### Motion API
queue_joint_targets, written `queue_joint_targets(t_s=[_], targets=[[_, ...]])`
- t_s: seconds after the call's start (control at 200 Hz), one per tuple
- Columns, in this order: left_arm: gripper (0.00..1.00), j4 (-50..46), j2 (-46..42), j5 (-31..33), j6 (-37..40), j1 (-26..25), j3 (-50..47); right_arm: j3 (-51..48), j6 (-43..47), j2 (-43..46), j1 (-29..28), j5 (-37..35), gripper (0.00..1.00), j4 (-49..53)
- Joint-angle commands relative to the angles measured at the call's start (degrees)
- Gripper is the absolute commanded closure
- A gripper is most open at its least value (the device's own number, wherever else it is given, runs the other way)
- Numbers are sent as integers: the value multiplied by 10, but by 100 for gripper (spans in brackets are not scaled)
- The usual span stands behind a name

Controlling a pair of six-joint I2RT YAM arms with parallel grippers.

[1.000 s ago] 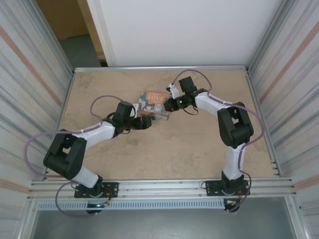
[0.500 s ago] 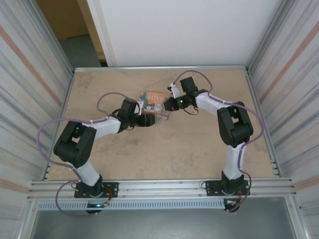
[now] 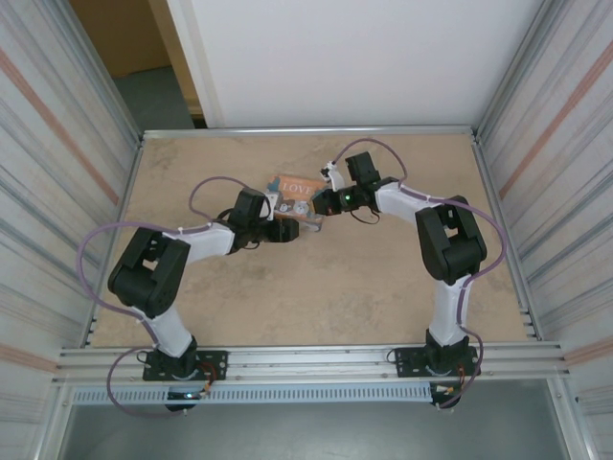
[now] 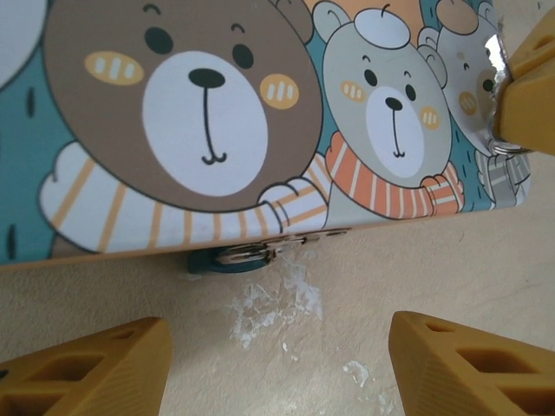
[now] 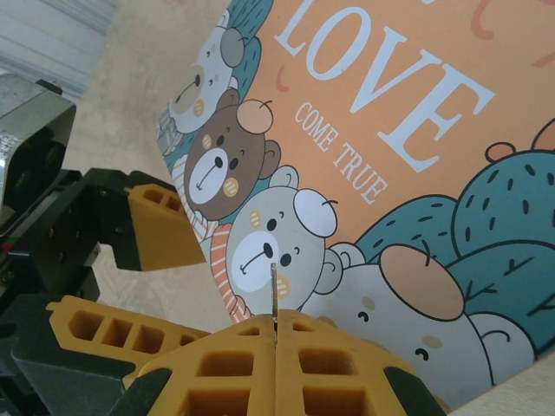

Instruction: Unlock a padlock with a key

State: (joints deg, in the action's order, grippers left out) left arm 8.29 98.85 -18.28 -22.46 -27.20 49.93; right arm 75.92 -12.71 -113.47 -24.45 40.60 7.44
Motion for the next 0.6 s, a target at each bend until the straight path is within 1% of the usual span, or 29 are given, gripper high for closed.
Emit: queue_joint_targets(t_s=[0.0,0.261,0.396,0.596], targets=[[33,13,8,6,16,1,17,-26,-14,-9,-16,-15,100,29],[36,9,27,18,27,1,28,-29,-20,-7,-25,-20,100,24],[38,8,36,34,30,1,28,-29,-21,-5,-25,-21,100,24],[39,23,50,47,41,-1,26,-32,-21,-1,-25,-24,100,24]])
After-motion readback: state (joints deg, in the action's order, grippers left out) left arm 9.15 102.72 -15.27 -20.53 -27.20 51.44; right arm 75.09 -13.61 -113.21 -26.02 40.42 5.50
